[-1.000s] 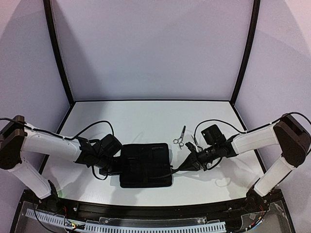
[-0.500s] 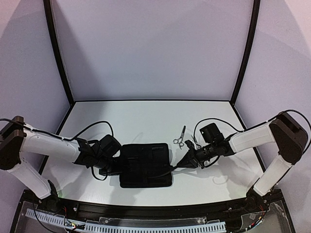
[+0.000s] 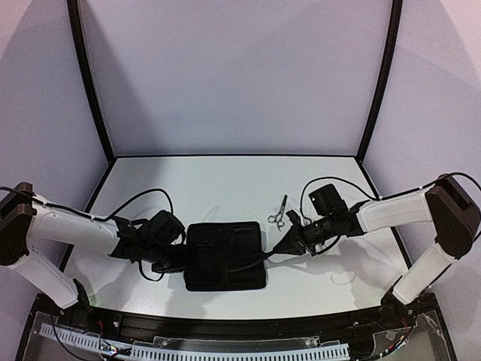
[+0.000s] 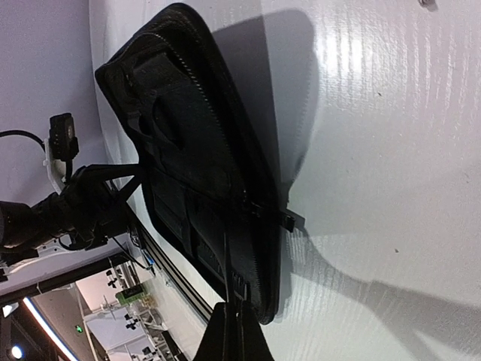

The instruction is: Sort the hair-cutting tools

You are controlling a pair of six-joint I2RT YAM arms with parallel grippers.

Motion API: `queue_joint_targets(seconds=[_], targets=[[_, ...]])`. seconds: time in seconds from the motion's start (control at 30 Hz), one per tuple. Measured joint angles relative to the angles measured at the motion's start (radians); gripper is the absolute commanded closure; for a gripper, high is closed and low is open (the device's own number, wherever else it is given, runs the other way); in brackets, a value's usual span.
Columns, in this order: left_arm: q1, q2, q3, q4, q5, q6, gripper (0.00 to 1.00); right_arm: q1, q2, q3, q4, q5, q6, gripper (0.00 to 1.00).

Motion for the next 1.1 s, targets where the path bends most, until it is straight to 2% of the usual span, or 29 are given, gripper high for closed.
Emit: queue_joint_targets(seconds=[0.6, 1.1], targets=[[0.0, 0.0, 0.0, 0.0, 0.008, 0.0, 0.99, 0.08, 0.144, 0.095, 0.052, -0.023, -0.038, 1.0], [0.007, 0.001, -0.003, 0.004, 0.018, -0.035, 0.99, 0.14, 0.18, 0.088, 0.166, 0.018, 0.065, 1.0]])
